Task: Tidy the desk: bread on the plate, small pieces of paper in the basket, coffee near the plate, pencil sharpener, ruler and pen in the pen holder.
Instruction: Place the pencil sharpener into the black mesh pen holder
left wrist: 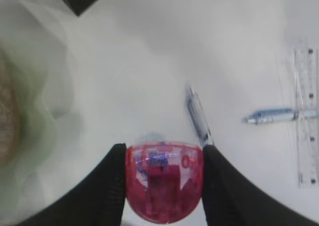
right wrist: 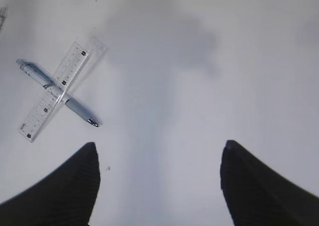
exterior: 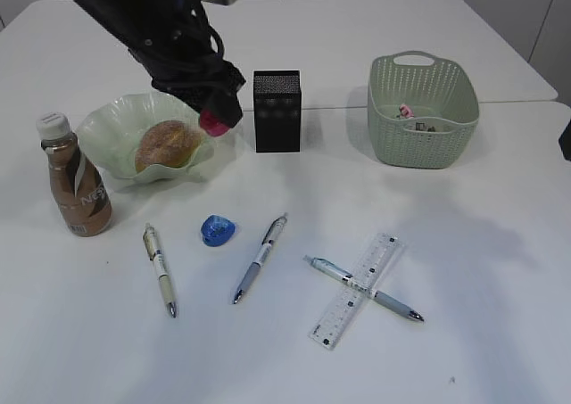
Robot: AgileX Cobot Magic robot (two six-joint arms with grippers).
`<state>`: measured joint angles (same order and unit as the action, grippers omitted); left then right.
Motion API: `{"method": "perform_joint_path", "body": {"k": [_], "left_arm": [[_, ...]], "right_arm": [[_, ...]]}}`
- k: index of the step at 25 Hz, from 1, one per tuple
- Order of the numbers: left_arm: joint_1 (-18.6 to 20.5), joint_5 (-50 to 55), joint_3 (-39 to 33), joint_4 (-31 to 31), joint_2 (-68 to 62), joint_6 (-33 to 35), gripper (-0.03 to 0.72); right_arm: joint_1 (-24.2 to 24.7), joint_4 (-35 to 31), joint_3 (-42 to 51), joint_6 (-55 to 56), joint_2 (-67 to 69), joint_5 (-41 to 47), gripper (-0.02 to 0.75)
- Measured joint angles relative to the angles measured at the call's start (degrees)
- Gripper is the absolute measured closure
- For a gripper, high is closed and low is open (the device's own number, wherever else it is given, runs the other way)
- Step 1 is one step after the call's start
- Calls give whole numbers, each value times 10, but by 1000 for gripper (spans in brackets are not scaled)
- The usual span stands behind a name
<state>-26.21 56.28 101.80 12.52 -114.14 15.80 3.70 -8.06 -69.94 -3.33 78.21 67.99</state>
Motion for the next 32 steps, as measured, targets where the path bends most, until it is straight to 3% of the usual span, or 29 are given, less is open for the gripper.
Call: {"method": "perform_joint_path", "body": {"k": [11,32], "left_arm": [[-1,-240,0,41,-18,-1,381],[-20,-522,0,58,-95,7,380]], "right_arm": [[0,0,0,0,0,-12,152],[0,2,0,0,1,-54,152]]}}
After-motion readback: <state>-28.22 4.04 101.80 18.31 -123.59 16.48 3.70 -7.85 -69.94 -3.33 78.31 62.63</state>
